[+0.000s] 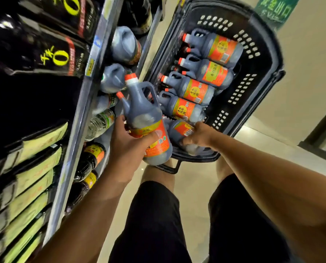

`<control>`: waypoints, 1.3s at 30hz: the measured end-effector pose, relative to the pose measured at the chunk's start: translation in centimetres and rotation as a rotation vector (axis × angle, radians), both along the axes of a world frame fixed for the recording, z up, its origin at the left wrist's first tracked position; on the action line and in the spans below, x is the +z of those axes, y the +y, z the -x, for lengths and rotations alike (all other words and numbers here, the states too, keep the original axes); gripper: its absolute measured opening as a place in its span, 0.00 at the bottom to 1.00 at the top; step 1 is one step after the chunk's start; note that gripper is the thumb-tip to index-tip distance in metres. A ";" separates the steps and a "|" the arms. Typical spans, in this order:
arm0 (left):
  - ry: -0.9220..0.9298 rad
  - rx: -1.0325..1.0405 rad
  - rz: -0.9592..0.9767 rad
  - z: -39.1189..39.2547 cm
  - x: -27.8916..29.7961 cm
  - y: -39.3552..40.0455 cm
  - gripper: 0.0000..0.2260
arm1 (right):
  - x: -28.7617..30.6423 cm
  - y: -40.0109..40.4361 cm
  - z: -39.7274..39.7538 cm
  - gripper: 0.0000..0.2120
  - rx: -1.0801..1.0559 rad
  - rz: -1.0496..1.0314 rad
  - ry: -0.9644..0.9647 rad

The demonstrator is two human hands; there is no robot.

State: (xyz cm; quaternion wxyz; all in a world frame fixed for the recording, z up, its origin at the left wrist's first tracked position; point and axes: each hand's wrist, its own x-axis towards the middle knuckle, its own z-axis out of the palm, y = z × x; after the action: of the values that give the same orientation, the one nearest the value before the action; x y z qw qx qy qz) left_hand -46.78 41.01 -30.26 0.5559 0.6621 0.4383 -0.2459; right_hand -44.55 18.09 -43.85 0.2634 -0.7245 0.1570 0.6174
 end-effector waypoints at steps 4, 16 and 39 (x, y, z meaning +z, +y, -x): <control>0.013 0.000 -0.054 -0.4 1.3 -0.6 0.41 | 1.6 -1.2 0.4 0.27 -0.219 -0.148 0.035; -0.099 0.200 -0.159 0.6 12.8 -7.0 0.38 | 16.2 -9.0 -7.0 0.09 -0.379 -0.413 -0.182; -0.669 0.838 -0.394 3.3 46.3 -6.6 0.40 | 57.6 1.8 -17.9 0.27 0.141 -0.955 -0.702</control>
State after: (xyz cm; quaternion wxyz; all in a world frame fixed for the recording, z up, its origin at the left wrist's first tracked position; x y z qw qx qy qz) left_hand -50.05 34.42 16.02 0.5805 0.5646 0.5012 0.3050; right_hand -26.62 19.88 13.79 0.5544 -0.6954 -0.2828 0.3593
